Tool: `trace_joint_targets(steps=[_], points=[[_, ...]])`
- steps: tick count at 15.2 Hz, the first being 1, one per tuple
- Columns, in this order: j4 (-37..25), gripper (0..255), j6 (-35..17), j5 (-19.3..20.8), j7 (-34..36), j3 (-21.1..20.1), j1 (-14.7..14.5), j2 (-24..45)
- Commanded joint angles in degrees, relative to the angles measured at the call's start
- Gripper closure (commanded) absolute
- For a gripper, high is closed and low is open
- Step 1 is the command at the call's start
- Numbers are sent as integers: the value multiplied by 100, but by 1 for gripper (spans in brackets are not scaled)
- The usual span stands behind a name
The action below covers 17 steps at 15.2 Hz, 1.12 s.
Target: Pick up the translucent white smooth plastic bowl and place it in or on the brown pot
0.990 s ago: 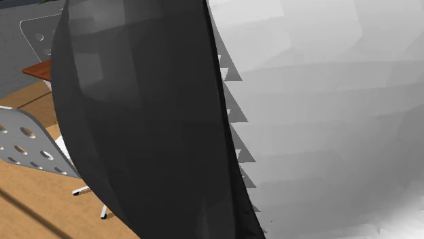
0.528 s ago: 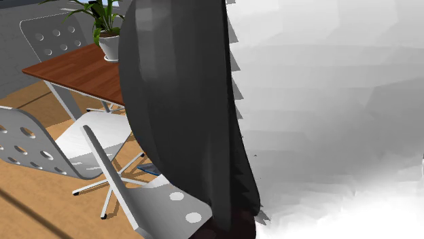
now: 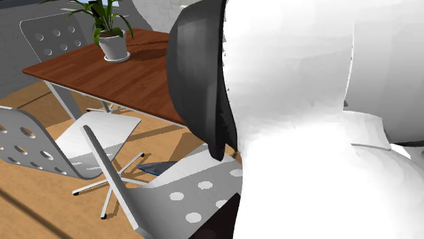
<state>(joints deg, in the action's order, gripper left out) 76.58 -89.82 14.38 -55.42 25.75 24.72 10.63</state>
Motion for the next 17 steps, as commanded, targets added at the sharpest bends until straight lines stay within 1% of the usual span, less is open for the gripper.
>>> trace_joint_targets(steps=[1, 5, 7, 8, 12, 17], points=[[-516, 255, 74, -200, -375, 119, 266, 357], [-1560, 255, 308, -616, -1032, 274, 870, 1046], [-2300, 255, 532, -876, -1356, 309, 1269, 1504], [-2837, 255, 718, -1045, -1532, 315, 1535, 1822], [-1951, 255, 195, -873, -1385, 310, 1323, 1472], [-1144, 255, -328, -738, -1229, 315, 1155, 1202]])
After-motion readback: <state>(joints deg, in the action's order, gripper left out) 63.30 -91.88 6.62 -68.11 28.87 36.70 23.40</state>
